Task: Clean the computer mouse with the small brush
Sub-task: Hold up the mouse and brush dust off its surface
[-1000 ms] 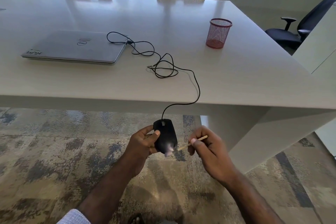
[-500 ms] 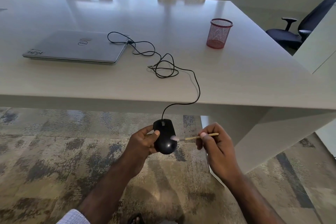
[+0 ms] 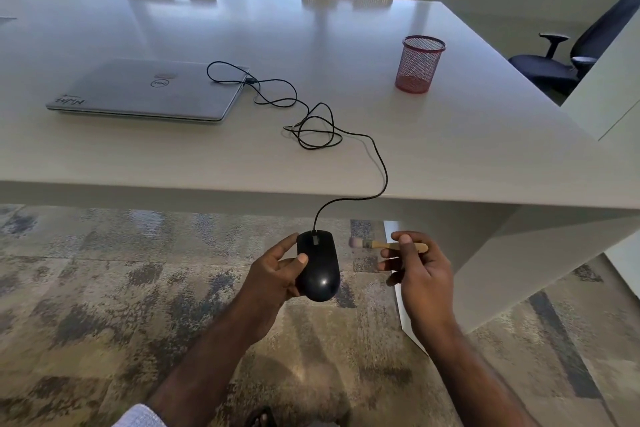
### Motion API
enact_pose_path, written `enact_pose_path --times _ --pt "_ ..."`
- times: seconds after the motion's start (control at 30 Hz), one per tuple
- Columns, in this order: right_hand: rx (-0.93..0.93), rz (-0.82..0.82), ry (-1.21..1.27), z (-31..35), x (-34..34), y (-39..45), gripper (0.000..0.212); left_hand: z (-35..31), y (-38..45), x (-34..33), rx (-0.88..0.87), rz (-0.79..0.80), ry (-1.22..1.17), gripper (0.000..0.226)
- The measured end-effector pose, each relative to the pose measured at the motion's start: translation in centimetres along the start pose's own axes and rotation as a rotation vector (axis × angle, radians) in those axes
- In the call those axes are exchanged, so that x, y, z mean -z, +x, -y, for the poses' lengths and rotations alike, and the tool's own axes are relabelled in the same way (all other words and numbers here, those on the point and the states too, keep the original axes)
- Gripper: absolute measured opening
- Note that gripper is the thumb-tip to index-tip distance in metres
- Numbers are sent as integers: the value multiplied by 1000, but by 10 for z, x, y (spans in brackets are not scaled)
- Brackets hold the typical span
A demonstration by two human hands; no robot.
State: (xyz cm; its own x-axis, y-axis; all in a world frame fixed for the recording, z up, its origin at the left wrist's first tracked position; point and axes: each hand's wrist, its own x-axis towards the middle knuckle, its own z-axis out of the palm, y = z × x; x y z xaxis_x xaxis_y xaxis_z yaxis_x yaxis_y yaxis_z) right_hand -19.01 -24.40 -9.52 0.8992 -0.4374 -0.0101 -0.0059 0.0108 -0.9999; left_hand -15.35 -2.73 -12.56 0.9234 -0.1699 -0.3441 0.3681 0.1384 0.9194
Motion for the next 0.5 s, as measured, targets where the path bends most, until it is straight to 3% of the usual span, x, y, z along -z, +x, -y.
enact_pose_path --times 0.27,0.5 --pt "-357 168 118 -9 -33 -10 23 8 -3 -10 5 -35 -8 43" --pt "-383 109 156 -19 -44 -18 22 15 -10 -18 -140 -373 231 15"
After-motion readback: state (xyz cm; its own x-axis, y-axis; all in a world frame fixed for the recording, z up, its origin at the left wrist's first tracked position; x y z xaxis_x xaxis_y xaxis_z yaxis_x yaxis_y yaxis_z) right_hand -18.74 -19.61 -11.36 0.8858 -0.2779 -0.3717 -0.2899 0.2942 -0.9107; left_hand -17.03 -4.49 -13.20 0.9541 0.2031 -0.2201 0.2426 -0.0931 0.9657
